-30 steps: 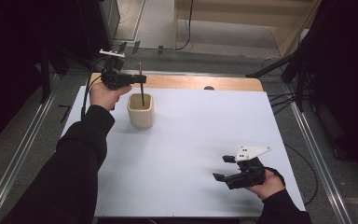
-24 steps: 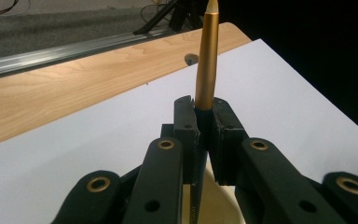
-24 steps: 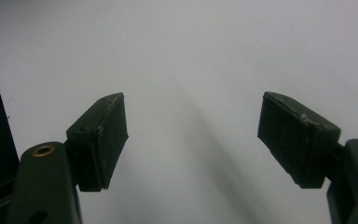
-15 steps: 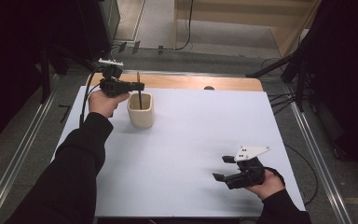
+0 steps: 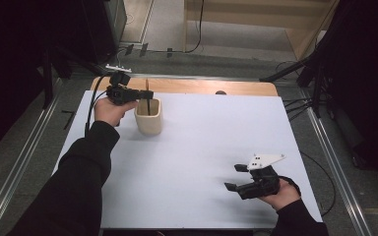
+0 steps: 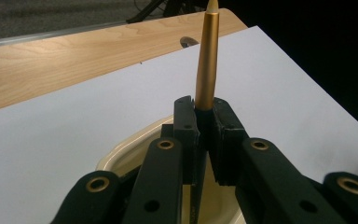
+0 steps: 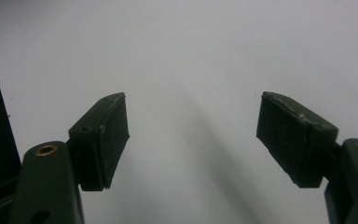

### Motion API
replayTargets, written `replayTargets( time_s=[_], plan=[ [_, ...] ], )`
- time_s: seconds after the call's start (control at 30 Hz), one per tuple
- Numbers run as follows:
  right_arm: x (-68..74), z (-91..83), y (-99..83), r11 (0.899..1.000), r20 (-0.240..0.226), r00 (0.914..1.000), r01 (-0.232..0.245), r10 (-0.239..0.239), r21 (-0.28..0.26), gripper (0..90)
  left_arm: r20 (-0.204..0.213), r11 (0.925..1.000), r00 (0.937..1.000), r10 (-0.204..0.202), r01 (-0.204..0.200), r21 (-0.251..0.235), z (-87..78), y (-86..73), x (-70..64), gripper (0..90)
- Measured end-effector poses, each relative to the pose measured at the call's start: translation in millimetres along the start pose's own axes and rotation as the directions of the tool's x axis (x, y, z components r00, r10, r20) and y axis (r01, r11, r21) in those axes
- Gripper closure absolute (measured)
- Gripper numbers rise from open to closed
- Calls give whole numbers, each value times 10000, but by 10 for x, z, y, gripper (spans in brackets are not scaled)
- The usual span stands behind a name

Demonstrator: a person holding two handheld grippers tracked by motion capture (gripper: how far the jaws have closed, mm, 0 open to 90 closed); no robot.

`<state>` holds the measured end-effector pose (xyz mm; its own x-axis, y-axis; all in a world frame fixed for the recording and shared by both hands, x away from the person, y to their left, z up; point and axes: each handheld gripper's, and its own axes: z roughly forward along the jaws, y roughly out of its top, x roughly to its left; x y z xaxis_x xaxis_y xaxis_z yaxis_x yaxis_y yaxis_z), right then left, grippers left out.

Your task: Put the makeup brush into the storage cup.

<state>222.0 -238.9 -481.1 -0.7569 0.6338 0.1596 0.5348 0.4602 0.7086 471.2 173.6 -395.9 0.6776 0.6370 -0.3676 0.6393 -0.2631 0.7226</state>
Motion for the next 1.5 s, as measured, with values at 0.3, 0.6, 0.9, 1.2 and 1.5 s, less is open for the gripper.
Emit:
replayTargets(
  time_s=[0.3, 0.6, 0.9, 1.2, 1.5],
  plan=[
    [1, 1, 1, 10000, 1, 10000, 13, -13, 7, 258, -11, 10000, 10000, 61, -61, 60, -17, -1, -3, 832],
    [0, 1, -1, 10000, -15, 10000, 41, -41, 10, 258, -318, 9992, 9991, -284, 274, -299, -79, 23, 22, 492],
    [7, 7, 3, 10000, -61, 10000, -10, 10, 69, 258, -256, 9995, 9994, -213, 220, 243, -155, 14, 28, 350],
    [4, 9, 1, 10000, -36, 10000, 15, -15, 86, 257, -200, 9994, 9998, -88, 94, 331, -254, -16, -1, 348],
    [-4, 16, -4, 9999, -40, 10000, -61, 62, 124, 256, -122, 9992, 9999, -116, 121, 383, -384, -123, 14, 348]
  ],
)
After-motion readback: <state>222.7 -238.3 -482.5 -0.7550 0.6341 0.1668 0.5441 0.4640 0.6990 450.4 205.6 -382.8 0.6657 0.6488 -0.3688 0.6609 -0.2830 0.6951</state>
